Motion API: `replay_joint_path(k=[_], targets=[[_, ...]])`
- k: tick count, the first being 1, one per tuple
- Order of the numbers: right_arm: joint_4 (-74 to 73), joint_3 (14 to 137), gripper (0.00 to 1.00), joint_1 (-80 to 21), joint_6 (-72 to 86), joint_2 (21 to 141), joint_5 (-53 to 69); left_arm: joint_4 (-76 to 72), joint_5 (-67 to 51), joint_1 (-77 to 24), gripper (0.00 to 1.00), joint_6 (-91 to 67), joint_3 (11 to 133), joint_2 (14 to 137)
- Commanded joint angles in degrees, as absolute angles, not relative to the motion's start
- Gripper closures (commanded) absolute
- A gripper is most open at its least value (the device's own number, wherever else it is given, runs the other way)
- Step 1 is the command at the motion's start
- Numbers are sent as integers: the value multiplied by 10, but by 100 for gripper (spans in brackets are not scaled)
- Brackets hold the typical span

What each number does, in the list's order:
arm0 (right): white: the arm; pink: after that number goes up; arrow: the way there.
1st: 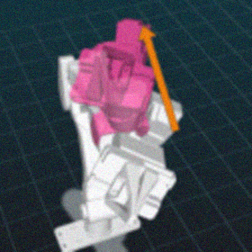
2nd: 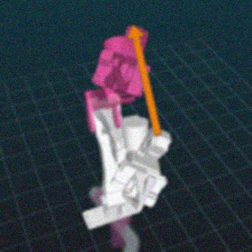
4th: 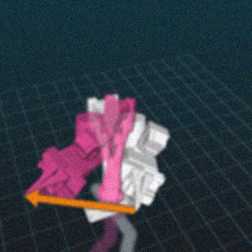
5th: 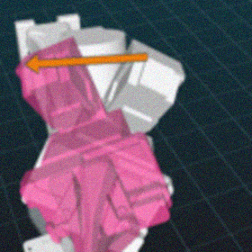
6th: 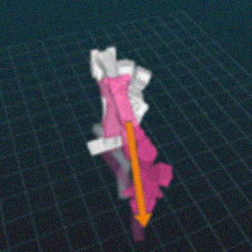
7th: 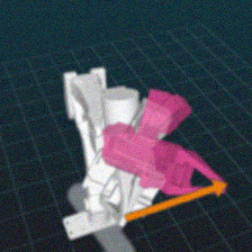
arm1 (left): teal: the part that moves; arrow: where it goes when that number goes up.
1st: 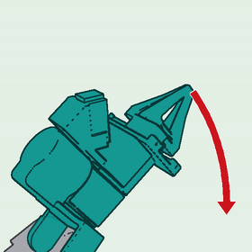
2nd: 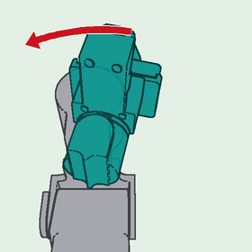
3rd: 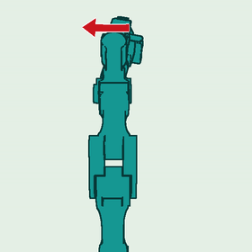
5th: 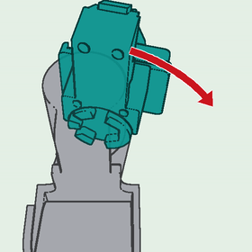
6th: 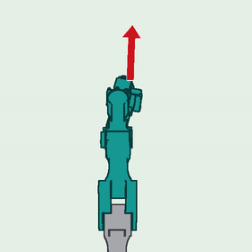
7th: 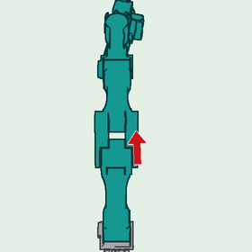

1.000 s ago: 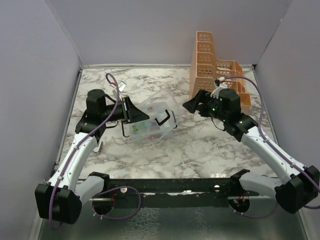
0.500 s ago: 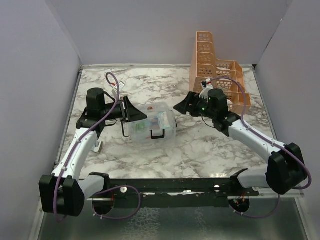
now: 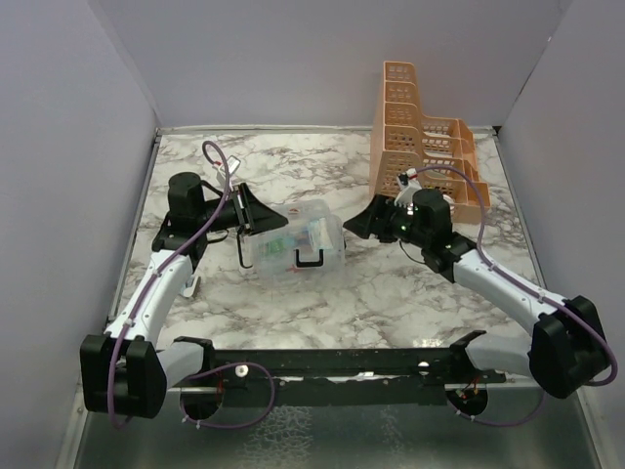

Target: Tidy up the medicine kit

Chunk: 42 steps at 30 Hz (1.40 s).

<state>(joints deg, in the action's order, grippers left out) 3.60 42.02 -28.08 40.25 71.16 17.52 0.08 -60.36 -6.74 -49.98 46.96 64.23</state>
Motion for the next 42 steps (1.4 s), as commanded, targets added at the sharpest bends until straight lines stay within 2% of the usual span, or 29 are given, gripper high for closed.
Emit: replay_joint_path(k=[1,9,20,32,36,42], targets=[[56,404,24,-284,425,671,190,-126,-608,-61,85,-603,461,631],[54,400,25,-285,445,658,175,-181,-587,-61,85,-649,483,650],[60,423,26,-285,391,722,174,-197,-568,-55,85,-653,514,697],[138,439,30,-291,397,791,267,-187,-597,-8,85,-631,506,710],[158,444,35,-300,410,820,274,-125,-577,-5,81,-583,513,715],[153,452,47,-310,414,854,255,-26,-533,2,66,-511,539,724]])
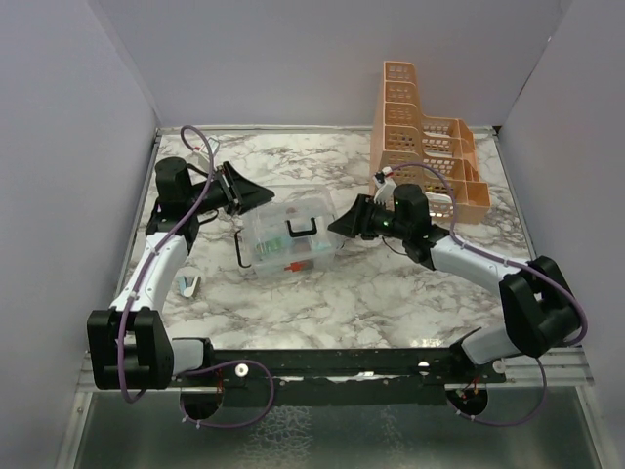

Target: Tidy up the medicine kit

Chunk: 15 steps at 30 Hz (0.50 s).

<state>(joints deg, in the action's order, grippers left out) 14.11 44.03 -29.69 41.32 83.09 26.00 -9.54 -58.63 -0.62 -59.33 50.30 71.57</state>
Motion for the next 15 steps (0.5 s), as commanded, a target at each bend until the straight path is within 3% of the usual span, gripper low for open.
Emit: replay_joint_path(k=[1,8,13,15], targets=[[148,453,48,-312,411,855,243,-7,-521,4,61,-496,544,727],[108,467,52,-325,403,870,186,120,-341,10,19,-375,582,732],[88,475,53,-332,414,876,158,187,-156,11,2,-304,589,713],[83,478,53,-334,414,872,147,195,-122,11,1,-287,573,694]])
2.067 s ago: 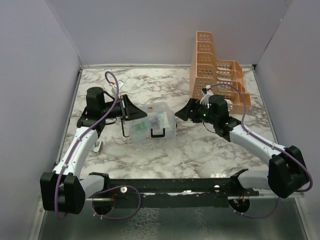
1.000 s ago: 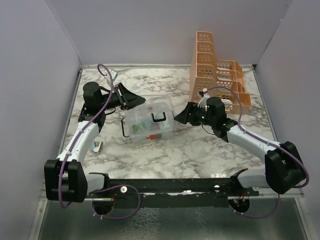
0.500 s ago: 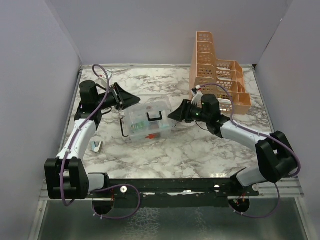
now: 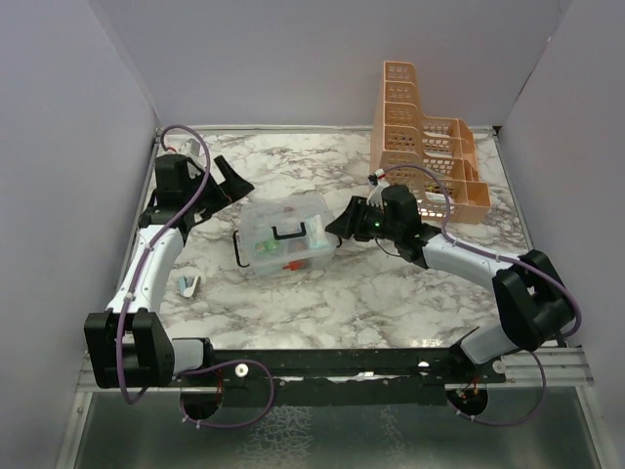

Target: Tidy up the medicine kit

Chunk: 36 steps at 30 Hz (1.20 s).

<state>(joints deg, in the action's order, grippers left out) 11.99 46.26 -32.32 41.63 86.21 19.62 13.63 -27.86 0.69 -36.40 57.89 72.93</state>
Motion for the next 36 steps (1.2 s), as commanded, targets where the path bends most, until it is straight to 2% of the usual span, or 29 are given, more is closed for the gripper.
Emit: replay_joint_path(k=[1,8,12,14,19,25,29,34,36], targets=[[82,480,53,-334,414,873,145,197,-119,11,1,-284,567,686],[58,492,53,-337,423,861,129,199,-199,11,1,-286,499,630],[45,497,53,-340,425,854,127,205,-217,10,9,-292,456,601],[38,501,52,-340,423,852,128,210,-215,11,14,-294,442,594],[21,506,40,-343,418,842,127,215,-206,11,36,-295,419,613],[10,508,38,-343,419,831,133,196,-225,11,54,-293,416,646],[9,507,41,-346,424,832,136,185,-233,11,56,-290,427,667],[2,507,49,-349,436,840,118,177,-254,11,57,-290,441,689],[-6,506,53,-351,443,841,103,176,-262,11,53,-287,445,695]])
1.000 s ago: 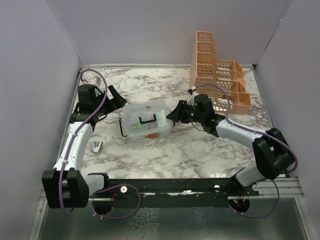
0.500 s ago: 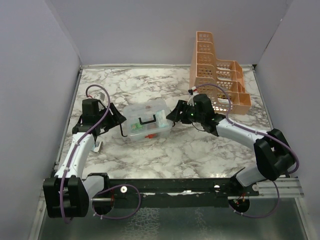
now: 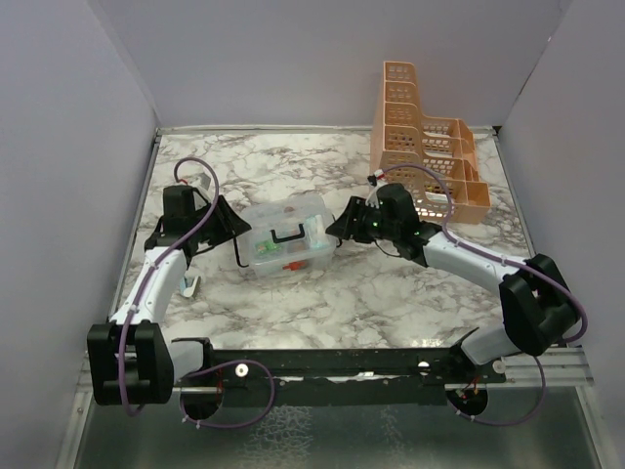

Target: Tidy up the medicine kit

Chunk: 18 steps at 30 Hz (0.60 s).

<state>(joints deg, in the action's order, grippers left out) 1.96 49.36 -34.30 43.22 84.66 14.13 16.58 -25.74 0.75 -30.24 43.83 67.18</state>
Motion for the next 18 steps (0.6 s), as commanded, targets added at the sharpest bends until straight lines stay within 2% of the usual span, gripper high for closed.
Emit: replay_joint_path(k=[1,6,10,12,18], targets=[[-10,504,55,-352,447,841,95,175,-271,11,51,-285,445,698],[-43,501,65,-355,492,853,66,171,-301,11,43,-286,456,714],[-65,504,63,-363,518,861,36,142,-335,11,36,-295,451,721],[-68,512,59,-365,517,858,33,139,-336,11,33,-291,452,725],[-48,535,36,-366,482,811,-2,139,-321,11,23,-276,465,726]])
